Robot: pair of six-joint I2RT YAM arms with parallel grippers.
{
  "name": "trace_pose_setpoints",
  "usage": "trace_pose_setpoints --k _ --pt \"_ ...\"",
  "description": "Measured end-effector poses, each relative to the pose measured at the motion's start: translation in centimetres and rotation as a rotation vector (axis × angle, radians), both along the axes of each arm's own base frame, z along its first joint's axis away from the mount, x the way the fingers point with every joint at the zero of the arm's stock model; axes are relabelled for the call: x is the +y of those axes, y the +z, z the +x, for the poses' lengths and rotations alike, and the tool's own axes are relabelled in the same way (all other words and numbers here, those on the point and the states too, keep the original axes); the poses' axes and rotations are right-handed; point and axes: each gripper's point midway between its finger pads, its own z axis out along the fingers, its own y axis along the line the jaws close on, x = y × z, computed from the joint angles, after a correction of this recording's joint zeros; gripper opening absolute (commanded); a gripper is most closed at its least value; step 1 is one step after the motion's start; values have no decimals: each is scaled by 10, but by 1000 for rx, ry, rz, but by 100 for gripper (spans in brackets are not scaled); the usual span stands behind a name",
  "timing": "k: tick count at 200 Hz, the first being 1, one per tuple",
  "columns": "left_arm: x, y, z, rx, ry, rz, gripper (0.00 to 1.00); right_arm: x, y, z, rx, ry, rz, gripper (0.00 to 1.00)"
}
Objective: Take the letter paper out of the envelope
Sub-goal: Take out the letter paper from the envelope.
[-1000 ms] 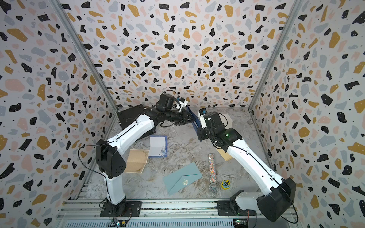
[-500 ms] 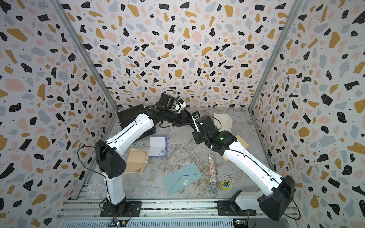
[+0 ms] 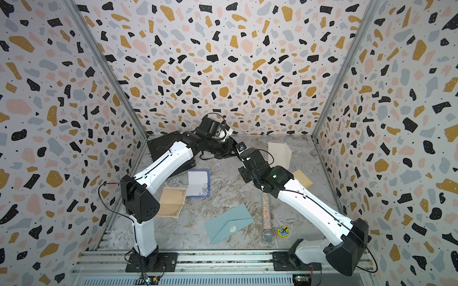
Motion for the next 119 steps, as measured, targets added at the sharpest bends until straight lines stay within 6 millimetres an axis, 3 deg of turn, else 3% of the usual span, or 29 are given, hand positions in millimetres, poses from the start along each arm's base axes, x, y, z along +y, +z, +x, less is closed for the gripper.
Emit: trace_pose_setpoints --k 48,119 --pt "-4 7 0 -4 -15 -36 0 -6 -7 7 13 -35 -9 0" --pt "0 29 20 16 10 -191 0 -27 -36 39 169 -164 36 0"
